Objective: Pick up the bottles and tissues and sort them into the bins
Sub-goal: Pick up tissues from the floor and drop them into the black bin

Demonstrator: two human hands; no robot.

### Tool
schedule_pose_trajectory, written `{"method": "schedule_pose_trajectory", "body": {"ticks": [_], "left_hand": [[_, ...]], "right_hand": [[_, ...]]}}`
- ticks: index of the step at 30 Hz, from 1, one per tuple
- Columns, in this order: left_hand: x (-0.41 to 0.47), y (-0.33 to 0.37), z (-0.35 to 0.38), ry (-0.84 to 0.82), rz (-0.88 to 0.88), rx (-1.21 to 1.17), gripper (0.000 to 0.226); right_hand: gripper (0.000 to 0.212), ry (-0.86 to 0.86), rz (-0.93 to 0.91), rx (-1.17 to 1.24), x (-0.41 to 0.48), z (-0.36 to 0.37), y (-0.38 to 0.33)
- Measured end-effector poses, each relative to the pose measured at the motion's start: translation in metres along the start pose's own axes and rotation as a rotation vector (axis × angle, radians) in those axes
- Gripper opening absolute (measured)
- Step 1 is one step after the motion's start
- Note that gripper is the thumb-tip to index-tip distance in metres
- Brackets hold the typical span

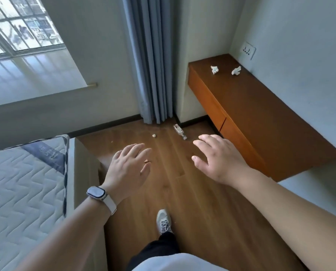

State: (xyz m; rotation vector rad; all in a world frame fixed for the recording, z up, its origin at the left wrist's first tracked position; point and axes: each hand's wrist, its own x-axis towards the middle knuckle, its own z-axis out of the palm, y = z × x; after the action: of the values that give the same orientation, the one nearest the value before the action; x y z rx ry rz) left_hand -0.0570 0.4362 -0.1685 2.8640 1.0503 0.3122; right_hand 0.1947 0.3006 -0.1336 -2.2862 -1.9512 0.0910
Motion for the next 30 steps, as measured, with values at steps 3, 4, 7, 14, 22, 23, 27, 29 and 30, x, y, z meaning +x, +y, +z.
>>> {"method": "schedule_pose_trajectory", "body": {"ticks": [3, 4, 7, 14, 22, 23, 27, 29, 30], "left_hand": [[0.045, -0.037, 0.005, -0.011, -0.005, -0.018, 0.040], [0.059, -0.048, 0.006, -0.005, 0.007, -0.018, 0.041], [0.096, -0.077, 0.006, 0.006, 0.036, -0.006, 0.046], [0.153, -0.123, 0.007, 0.076, 0.058, -0.015, 0.042], [0.193, -0.151, 0.012, 0.075, -0.018, -0.011, 0.041], [0.199, -0.154, 0.014, 0.069, -0.034, -0.008, 0.041], [0.223, -0.164, 0.024, 0.057, -0.099, 0.019, 0.039], [0.239, -0.167, 0.030, 0.056, -0.140, 0.032, 0.039], [0.248, -0.167, 0.033, 0.056, -0.163, 0.039, 0.039]], "right_hand": [[0.054, -0.026, -0.004, -0.047, 0.054, -0.004, 0.001], [0.053, -0.031, -0.009, -0.065, 0.071, -0.006, 0.000], [0.053, -0.014, -0.009, -0.082, 0.118, -0.011, -0.004], [0.051, 0.021, -0.056, -0.098, 0.189, -0.014, -0.008], [0.053, -0.014, -0.118, -0.096, 0.262, -0.003, 0.009], [0.054, -0.023, -0.133, -0.092, 0.272, -0.001, 0.011], [0.053, -0.032, -0.200, -0.079, 0.314, 0.008, 0.030], [0.052, -0.038, -0.229, -0.074, 0.339, 0.013, 0.045], [0.052, -0.039, -0.245, -0.069, 0.352, 0.015, 0.053]]}}
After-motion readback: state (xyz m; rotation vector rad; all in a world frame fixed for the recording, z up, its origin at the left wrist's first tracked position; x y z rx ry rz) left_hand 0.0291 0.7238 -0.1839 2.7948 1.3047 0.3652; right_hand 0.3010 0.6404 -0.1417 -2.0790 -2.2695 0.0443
